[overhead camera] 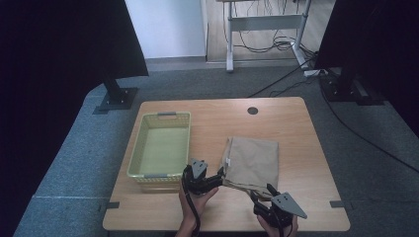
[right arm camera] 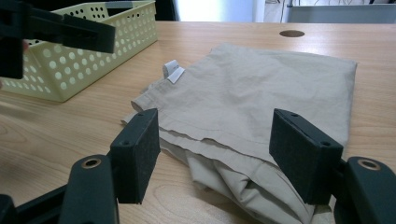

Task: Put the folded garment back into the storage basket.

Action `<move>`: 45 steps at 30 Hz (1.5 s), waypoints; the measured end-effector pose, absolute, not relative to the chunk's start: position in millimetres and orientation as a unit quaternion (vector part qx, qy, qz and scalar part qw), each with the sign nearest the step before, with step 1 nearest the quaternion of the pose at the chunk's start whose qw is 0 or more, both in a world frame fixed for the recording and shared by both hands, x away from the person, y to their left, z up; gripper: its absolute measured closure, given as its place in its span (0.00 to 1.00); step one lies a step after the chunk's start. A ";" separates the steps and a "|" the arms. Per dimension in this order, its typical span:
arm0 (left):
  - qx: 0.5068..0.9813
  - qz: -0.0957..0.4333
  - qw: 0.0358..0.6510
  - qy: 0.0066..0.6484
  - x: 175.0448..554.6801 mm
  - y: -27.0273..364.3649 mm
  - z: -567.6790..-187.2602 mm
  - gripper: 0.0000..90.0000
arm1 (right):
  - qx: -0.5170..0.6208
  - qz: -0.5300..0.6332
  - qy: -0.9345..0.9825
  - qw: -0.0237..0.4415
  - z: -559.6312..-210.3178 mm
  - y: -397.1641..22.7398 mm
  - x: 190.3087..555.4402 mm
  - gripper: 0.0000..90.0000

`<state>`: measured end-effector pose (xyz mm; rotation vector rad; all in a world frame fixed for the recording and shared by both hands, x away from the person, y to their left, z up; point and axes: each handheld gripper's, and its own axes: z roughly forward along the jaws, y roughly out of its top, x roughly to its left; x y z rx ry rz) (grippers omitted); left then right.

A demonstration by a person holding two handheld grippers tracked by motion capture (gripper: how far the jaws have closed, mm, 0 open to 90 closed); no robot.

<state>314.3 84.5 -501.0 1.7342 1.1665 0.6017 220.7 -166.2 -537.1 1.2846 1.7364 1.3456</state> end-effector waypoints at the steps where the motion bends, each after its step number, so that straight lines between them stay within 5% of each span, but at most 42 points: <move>1: 0.706 0.245 0.465 0.475 314.3 84.5 -501.0 0.24 | 0.483 0.505 0.652 0.294 -537.1 -166.2 220.7 0.37; 45: 0.721 0.217 0.452 0.479 361.1 65.8 -509.3 0.23 | 0.477 0.501 0.660 0.293 -535.4 -165.4 222.5 0.37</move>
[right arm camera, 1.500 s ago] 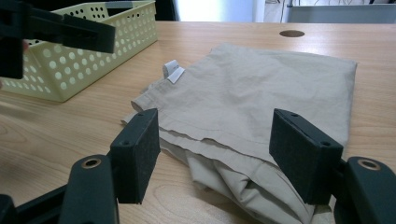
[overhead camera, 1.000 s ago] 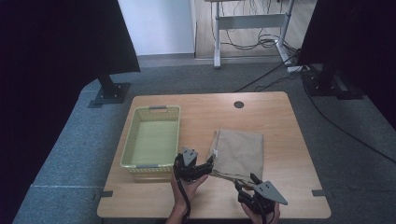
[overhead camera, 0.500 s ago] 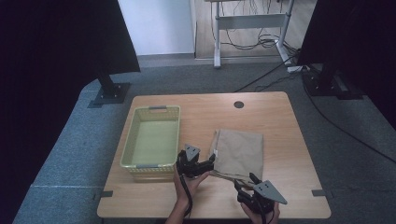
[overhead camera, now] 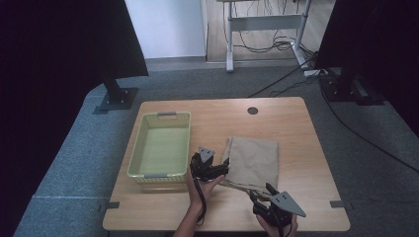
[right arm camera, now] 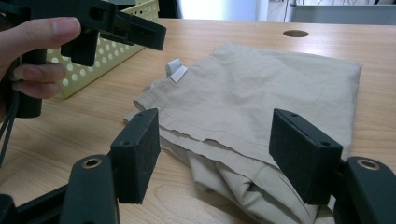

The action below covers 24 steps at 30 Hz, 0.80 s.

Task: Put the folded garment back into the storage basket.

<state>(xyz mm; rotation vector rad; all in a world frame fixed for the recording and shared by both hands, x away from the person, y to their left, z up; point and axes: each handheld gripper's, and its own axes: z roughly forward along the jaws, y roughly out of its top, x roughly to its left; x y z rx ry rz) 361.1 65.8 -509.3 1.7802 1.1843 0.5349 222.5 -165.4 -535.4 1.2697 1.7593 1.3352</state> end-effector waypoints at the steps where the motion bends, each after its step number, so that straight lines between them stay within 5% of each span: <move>1: 0.721 0.216 0.452 0.479 362.1 65.3 -508.9 0.23 | 0.477 0.501 0.660 0.292 -535.5 -165.7 222.4 0.37; 24: 0.730 0.184 0.443 0.487 398.2 56.8 -518.6 0.22 | 0.483 0.496 0.661 0.289 -541.9 -168.8 220.6 0.37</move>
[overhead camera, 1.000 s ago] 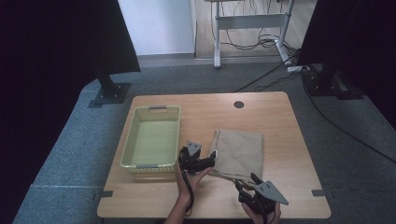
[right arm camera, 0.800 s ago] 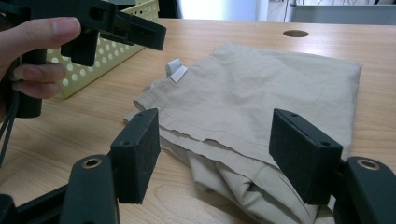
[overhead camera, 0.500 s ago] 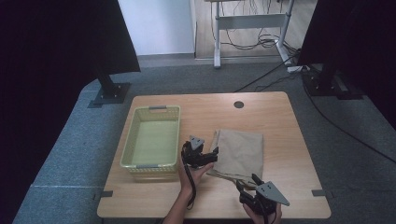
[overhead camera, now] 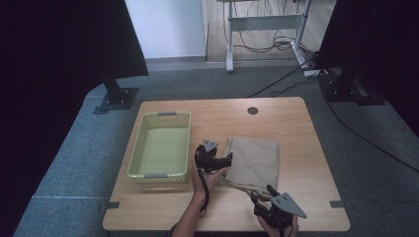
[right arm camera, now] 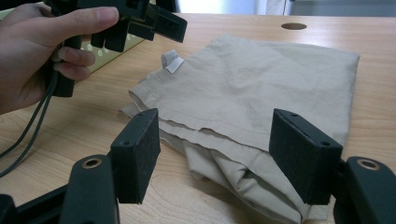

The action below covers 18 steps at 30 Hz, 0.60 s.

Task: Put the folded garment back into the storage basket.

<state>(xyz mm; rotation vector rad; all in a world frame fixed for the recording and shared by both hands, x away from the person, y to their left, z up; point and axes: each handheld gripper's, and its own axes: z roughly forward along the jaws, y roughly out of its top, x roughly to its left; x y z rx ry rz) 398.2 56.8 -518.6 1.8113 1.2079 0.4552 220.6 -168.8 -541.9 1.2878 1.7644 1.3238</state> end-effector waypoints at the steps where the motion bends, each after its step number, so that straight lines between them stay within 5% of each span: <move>1: 0.730 0.184 0.443 0.487 398.2 56.8 -518.6 0.22 | 0.483 0.496 0.661 0.289 -541.9 -168.8 220.6 0.37; 18: 0.732 0.157 0.438 0.497 424.5 49.1 -524.5 0.23 | 0.491 0.498 0.653 0.290 -544.4 -175.7 217.0 0.37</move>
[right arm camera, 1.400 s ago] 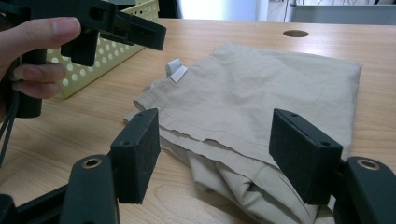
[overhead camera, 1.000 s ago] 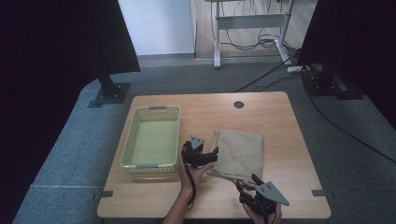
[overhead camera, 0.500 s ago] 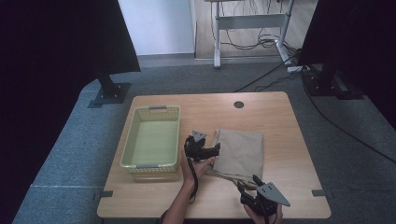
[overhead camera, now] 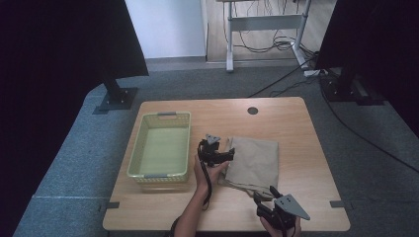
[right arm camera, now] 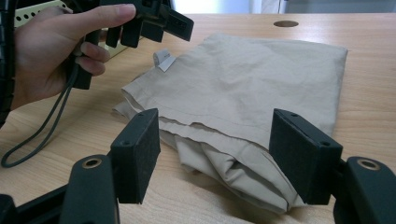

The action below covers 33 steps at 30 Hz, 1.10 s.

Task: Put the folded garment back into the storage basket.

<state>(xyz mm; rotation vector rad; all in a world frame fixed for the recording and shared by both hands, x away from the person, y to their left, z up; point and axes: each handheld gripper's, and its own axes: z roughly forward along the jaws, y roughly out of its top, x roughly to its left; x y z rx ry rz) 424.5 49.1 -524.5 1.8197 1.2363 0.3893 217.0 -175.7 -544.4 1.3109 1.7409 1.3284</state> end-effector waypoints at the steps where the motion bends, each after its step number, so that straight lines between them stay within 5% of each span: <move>1: 0.732 0.157 0.438 0.497 424.5 49.1 -524.5 0.23 | 0.491 0.498 0.653 0.290 -544.4 -175.7 217.0 0.37; 33: 0.739 0.097 0.409 0.527 474.5 32.4 -545.5 0.22 | 0.493 0.502 0.647 0.293 -542.4 -178.6 214.3 0.37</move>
